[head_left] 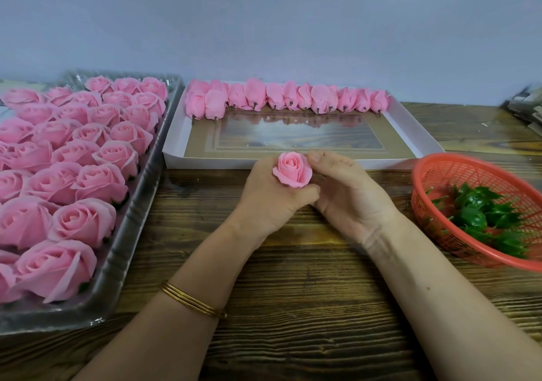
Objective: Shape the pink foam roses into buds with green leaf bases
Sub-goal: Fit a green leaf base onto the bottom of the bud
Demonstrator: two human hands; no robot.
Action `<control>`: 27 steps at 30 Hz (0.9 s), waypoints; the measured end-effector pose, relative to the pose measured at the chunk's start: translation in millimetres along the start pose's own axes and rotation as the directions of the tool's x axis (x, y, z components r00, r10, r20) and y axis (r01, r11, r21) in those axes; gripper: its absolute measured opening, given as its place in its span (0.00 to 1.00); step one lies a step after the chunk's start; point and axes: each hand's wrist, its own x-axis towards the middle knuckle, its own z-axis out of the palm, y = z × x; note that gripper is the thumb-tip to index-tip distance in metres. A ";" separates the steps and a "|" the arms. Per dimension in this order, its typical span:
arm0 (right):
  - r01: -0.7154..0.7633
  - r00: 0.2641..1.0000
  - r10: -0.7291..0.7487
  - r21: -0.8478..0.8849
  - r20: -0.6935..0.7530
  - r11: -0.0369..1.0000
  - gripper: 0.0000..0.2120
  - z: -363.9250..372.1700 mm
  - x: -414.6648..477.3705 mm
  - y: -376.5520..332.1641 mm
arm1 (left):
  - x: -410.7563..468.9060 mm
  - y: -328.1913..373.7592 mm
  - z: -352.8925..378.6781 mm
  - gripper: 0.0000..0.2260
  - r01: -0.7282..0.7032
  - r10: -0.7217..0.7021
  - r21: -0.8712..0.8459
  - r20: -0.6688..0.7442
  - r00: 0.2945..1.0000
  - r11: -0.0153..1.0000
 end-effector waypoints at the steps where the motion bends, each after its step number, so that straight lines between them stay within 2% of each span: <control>1: 0.001 1.000 -0.001 -0.004 0.000 1.000 0.09 0.1 -0.1 0.3 | 0.1 -0.2 -0.7 0.18 -0.006 0.006 0.010 0.008 1.000 1.000; 3: 0.004 1.000 -0.004 -0.015 -0.018 1.000 0.11 -0.1 -0.6 0.4 | 0.0 -0.3 -1.6 0.17 -0.013 0.012 0.038 0.018 1.000 0.999; 7: -0.009 0.995 0.003 -0.058 -0.099 0.998 0.16 -0.1 0.7 -0.2 | 0.6 -1.7 -1.8 0.07 -0.030 0.030 0.054 0.004 1.000 0.998; 12: -0.017 0.989 0.007 -0.067 -0.147 0.998 0.18 0.7 1.0 -0.3 | -0.4 -0.1 -2.2 0.08 -0.048 0.048 0.042 0.001 0.999 0.998; 14: -0.016 0.985 0.004 -0.068 -0.174 0.998 0.19 1.2 1.2 0.1 | -0.5 0.0 -2.5 0.11 -0.051 0.052 0.037 -0.002 0.999 0.998; 18: -0.012 0.983 -0.009 -0.111 -0.184 0.994 0.11 3.2 0.9 0.0 | 0.7 -2.4 -1.0 0.17 -0.039 0.040 0.016 -0.029 0.999 0.999; 22: 0.011 0.984 -0.035 -0.138 -0.175 0.990 0.05 4.6 0.7 2.2 | 1.1 -3.8 -1.1 0.11 -0.023 0.024 0.033 -0.036 0.999 0.999; 25: 0.077 0.978 -0.094 -0.094 -0.189 0.993 0.07 4.7 1.3 3.6 | 1.0 -3.3 -1.6 0.06 -0.009 0.010 0.020 -0.034 0.999 1.000; 27: 0.105 0.974 -0.129 -0.134 -0.185 0.985 0.05 5.3 1.6 3.8 | 0.8 -3.1 -1.2 0.06 0.004 -0.002 0.035 -0.043 0.999 0.999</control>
